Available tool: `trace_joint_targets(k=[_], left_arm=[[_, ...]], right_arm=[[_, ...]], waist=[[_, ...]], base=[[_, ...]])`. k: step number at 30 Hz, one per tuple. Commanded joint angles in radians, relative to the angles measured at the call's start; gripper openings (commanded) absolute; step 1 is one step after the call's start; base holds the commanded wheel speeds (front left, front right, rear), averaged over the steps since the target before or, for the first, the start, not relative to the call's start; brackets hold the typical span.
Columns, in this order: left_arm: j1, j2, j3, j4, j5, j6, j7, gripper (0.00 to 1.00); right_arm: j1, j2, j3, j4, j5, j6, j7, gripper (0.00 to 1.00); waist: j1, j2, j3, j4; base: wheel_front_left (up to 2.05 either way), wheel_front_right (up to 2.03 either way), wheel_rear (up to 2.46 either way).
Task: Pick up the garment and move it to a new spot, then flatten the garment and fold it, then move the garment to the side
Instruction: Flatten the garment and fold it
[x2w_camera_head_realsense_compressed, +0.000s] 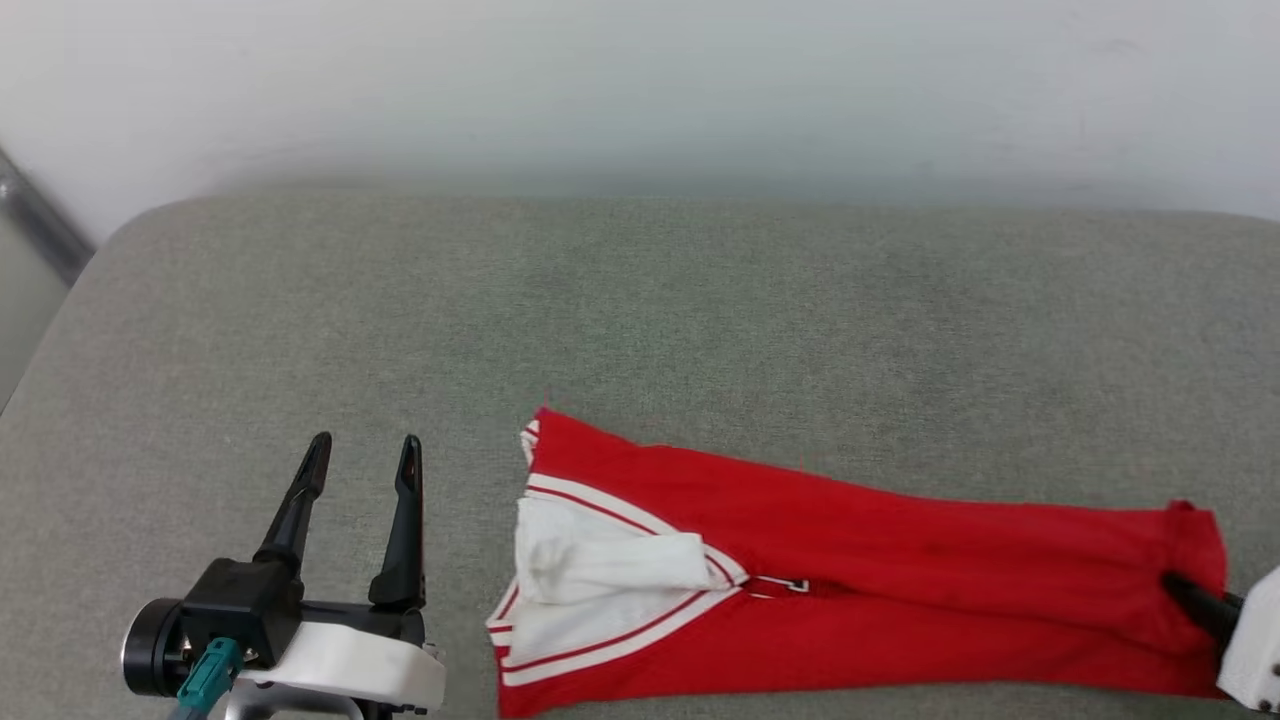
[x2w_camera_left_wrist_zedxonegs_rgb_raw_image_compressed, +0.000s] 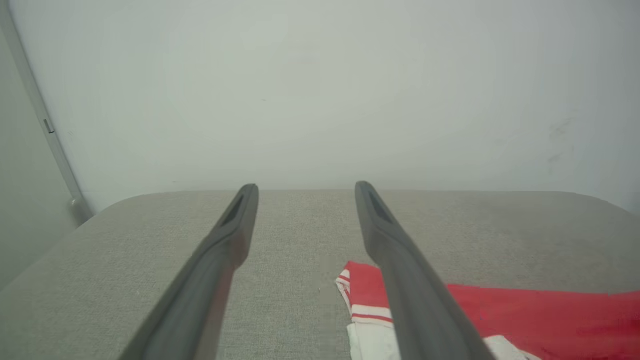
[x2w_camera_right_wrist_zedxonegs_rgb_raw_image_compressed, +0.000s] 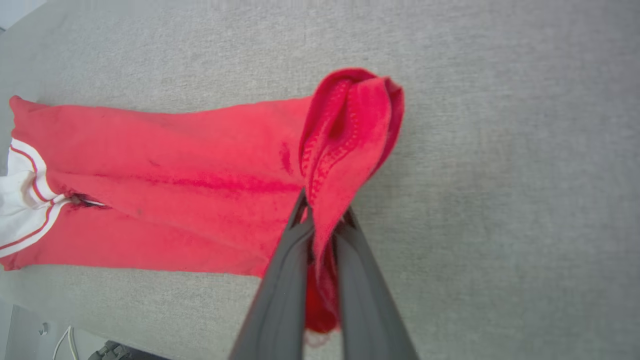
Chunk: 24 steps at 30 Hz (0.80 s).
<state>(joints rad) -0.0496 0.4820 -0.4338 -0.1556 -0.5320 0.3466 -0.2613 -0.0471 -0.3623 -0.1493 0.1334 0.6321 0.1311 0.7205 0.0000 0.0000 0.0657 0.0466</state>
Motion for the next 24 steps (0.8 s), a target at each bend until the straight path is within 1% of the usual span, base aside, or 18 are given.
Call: trace_joint_targets(k=[1,3,6,9,13,17,19,21,24], left_arm=[[0.008,0.003,0.001,0.001,-0.002,0.002,-0.002,1.00],[0.007,0.003,-0.001,0.005,-0.004,0.000,-0.001,1.00],[0.008,0.006,-0.001,0.006,-0.001,0.006,0.000,1.00],[0.004,0.006,-0.004,0.005,0.001,0.005,0.001,1.00],[-0.007,0.003,-0.009,0.005,0.001,0.001,0.005,1.00],[-0.023,-0.004,-0.017,0.007,0.003,-0.002,0.006,1.00],[-0.032,-0.008,-0.023,0.010,0.005,-0.009,0.006,1.00],[-0.044,-0.013,-0.028,0.012,0.006,-0.012,0.006,1.00],[-0.057,-0.025,-0.038,0.019,0.004,-0.025,0.005,1.00]], right_arm=[[0.018,-0.007,-0.042,-0.010,-0.012,-0.001,0.005,0.00],[0.031,0.004,-0.094,-0.021,-0.020,-0.001,0.016,0.00],[0.035,0.049,-0.162,-0.044,-0.004,-0.001,0.042,0.00],[0.013,0.131,-0.206,-0.063,0.090,-0.001,0.113,0.00],[-0.011,0.235,-0.220,-0.094,0.240,-0.001,0.227,0.00],[-0.044,0.292,-0.197,-0.082,0.371,-0.001,0.325,0.00],[-0.063,0.304,-0.175,-0.065,0.436,-0.001,0.356,0.00],[-0.078,0.312,-0.140,-0.043,0.483,-0.001,0.368,0.00],[-0.106,0.314,-0.068,-0.002,0.553,-0.001,0.352,0.00]], waist=[[0.0000,0.0000,-0.001,-0.004],[0.0000,0.0000,-0.002,-0.005],[0.0000,0.0000,-0.002,-0.007],[0.0000,0.0000,-0.002,-0.005],[0.0000,0.0000,0.000,0.009],[0.0000,0.0000,0.008,0.034],[0.0000,0.0000,0.014,0.053],[0.0000,0.0000,0.021,0.072],[0.0000,0.0000,0.029,0.103]], base=[[0.00,0.00,0.00],[0.00,0.00,0.00],[0.00,0.00,0.00],[0.00,0.00,0.00],[0.00,0.00,0.00],[0.00,0.00,0.00],[0.00,0.00,0.00],[0.00,0.00,0.00],[0.00,0.00,0.00]])
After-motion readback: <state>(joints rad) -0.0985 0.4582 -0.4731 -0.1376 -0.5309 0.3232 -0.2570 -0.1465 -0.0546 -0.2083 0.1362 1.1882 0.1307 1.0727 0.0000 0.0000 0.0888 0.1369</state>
